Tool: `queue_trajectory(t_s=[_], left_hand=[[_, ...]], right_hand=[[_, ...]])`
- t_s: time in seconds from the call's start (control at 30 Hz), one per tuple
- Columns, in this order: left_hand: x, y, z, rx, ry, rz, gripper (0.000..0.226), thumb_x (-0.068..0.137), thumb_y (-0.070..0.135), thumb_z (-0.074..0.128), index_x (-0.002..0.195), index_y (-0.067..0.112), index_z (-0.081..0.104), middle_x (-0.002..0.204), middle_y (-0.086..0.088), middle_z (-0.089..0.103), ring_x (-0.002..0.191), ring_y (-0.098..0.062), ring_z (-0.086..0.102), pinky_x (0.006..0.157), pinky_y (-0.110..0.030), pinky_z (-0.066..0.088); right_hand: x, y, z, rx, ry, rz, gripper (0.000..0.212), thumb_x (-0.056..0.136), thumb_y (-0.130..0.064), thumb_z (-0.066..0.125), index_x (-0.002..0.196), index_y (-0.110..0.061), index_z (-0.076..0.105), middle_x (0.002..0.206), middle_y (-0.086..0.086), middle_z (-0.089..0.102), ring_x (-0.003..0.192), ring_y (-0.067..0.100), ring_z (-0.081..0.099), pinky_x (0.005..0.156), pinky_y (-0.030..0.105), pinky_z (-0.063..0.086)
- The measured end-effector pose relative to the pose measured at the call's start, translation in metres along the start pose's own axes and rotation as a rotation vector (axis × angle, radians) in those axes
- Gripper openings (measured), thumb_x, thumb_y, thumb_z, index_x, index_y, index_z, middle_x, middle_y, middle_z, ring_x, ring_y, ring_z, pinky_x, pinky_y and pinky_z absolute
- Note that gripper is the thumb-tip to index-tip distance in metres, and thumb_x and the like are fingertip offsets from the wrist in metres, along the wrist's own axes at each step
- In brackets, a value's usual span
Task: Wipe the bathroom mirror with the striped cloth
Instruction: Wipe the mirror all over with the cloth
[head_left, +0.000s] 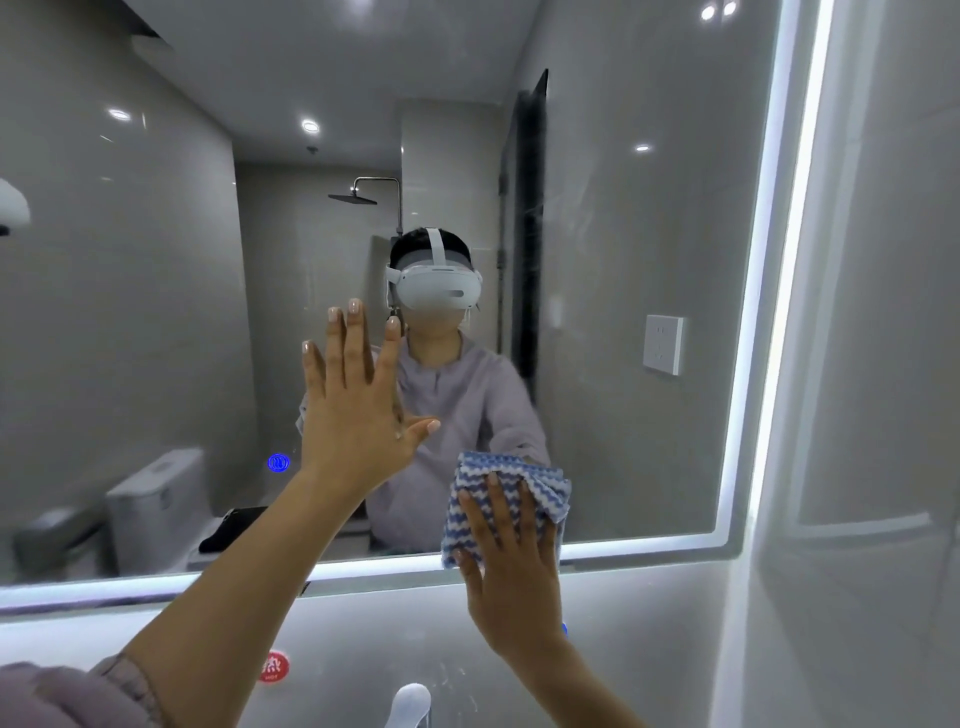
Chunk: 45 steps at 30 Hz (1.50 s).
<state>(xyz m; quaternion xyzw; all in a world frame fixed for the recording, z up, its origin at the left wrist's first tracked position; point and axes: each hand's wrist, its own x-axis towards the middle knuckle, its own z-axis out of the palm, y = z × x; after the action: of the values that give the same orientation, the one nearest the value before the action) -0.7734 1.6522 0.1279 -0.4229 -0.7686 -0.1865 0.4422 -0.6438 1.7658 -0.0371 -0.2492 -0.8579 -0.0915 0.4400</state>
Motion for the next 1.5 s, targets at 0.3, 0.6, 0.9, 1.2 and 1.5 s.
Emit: queue_trajectory(t_s=[0.3, 0.6, 0.9, 1.2, 1.5], left_hand=[[-0.001, 0.001, -0.004, -0.036, 0.018, 0.004, 0.109, 0.075, 0.065, 0.059, 0.150, 0.013, 0.001, 0.156, -0.022, -0.010, 0.145, -0.038, -0.011, 0.116, -0.056, -0.003], [-0.002, 0.004, -0.006, -0.048, 0.017, -0.010, 0.110, 0.073, 0.062, 0.064, 0.150, 0.011, 0.004, 0.155, -0.023, -0.008, 0.145, -0.039, -0.009, 0.116, -0.057, -0.001], [-0.002, 0.004, -0.004, -0.017, 0.000, -0.008, 0.110, 0.075, 0.067, 0.058, 0.149, 0.013, -0.004, 0.153, -0.019, -0.019, 0.144, -0.038, -0.014, 0.116, -0.055, -0.005], [-0.001, 0.002, -0.003, -0.005, -0.016, -0.009, 0.110, 0.075, 0.071, 0.051, 0.149, 0.015, -0.007, 0.154, -0.019, -0.021, 0.144, -0.035, -0.018, 0.116, -0.052, -0.009], [-0.001, 0.003, -0.005, -0.014, -0.012, -0.005, 0.112, 0.073, 0.070, 0.055, 0.150, 0.014, -0.004, 0.154, -0.018, -0.020, 0.144, -0.036, -0.015, 0.116, -0.052, -0.008]], right_hand=[[0.030, 0.094, -0.045, -0.123, 0.147, 0.038, 0.074, 0.093, -0.041, 0.033, 0.150, -0.023, -0.009, 0.159, 0.007, -0.010, 0.145, 0.033, -0.011, 0.114, 0.060, 0.008], [0.038, 0.094, -0.054, -0.011, 0.105, 0.217, 0.063, 0.095, -0.056, 0.008, 0.148, -0.027, -0.012, 0.156, 0.018, 0.002, 0.144, 0.038, -0.005, 0.114, 0.061, 0.003], [0.026, 0.033, -0.027, -0.075, 0.080, 0.138, 0.063, 0.097, -0.052, 0.012, 0.149, -0.017, -0.001, 0.155, 0.009, -0.008, 0.144, 0.034, -0.012, 0.114, 0.056, 0.001], [0.018, -0.016, -0.018, -0.108, -0.038, 0.075, 0.058, 0.085, -0.044, 0.036, 0.136, -0.021, 0.050, 0.142, 0.011, 0.046, 0.132, 0.034, 0.043, 0.102, 0.053, 0.039], [0.017, 0.001, -0.013, -0.087, -0.016, -0.003, 0.062, 0.087, -0.054, 0.038, 0.143, -0.027, 0.039, 0.148, 0.004, 0.035, 0.136, 0.030, 0.028, 0.102, 0.057, 0.033]])
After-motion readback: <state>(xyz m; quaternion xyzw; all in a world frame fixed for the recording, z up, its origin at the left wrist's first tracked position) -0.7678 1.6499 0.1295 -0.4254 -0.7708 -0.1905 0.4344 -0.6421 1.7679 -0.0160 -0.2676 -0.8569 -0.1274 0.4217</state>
